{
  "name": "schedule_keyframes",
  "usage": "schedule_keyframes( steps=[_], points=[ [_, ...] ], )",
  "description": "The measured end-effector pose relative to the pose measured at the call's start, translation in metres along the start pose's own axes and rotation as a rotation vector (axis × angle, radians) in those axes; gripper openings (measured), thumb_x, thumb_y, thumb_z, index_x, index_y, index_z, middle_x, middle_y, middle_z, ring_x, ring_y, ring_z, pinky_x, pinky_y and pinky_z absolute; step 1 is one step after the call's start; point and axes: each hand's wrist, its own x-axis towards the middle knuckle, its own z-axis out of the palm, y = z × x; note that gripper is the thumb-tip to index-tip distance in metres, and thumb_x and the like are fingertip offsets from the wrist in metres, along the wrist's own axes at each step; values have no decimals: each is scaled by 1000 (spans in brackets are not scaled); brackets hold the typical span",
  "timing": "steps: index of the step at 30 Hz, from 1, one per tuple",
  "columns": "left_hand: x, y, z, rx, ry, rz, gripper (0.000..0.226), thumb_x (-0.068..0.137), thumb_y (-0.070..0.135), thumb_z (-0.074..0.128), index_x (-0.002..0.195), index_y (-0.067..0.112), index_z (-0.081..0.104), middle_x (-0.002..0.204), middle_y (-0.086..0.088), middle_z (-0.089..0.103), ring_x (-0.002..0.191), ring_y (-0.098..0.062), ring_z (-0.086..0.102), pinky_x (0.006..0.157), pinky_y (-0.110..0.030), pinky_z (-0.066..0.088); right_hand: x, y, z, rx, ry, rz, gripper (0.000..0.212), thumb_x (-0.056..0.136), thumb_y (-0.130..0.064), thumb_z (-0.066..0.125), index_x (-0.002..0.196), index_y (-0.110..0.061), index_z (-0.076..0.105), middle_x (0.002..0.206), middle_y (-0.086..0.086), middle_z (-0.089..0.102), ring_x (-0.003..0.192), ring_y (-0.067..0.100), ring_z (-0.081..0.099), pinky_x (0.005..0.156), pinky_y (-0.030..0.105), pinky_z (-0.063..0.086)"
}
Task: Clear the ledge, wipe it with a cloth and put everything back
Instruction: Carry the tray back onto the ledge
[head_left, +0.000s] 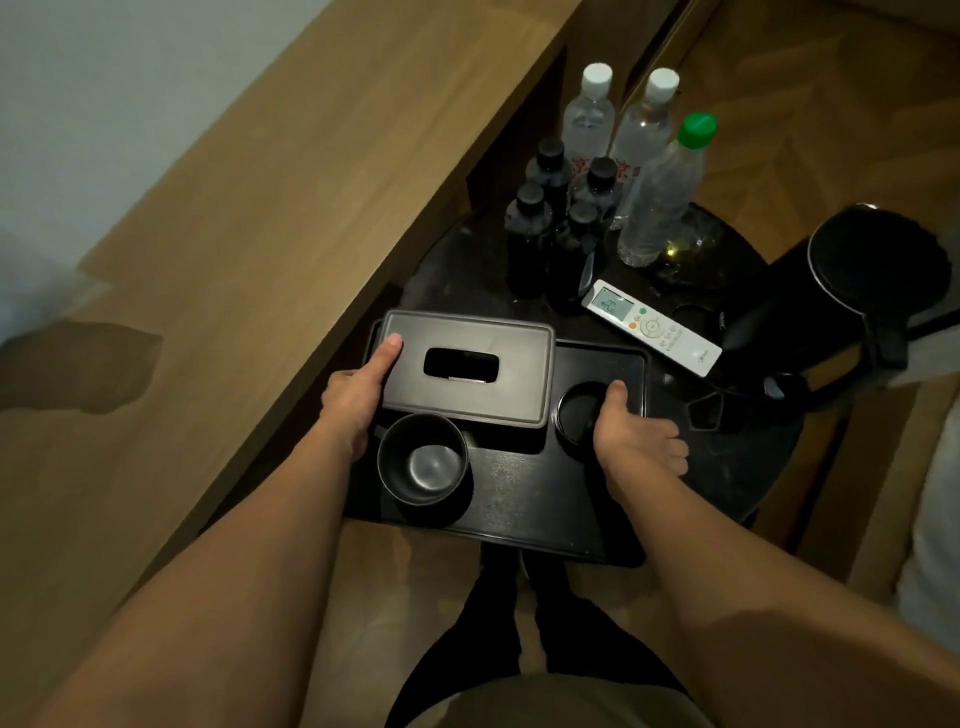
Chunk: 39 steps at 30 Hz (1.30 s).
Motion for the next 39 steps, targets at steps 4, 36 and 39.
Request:
schedule_keyframes(
  steps=[4,36,39],
  points=[
    [-15,-25,-27,-119,110,-16,112,28,91,80,114,21,70,117,-6,71,101,-32,71,89,-49,58,-15,-8,4,-72,-38,-121,92,91,-73,35,146,0,29,148,21,32,136,34,31,106,43,32],
    [-222,-363,-311,-1000,812,-212,118,24,90,80,116,18,62,115,-7,70,103,-30,68,95,-48,55,-331,113,232,-786,-288,-971,98,87,-80,34,147,-3,29,149,20,33,136,37,31,112,48,29],
    [-250,-401,-328,-1093,865,-256,126,21,90,80,120,17,53,120,-10,65,105,-33,67,93,-50,56,-368,143,252,-829,-338,-1032,97,88,-78,37,148,-3,28,150,19,31,137,36,29,111,48,29]
  ],
)
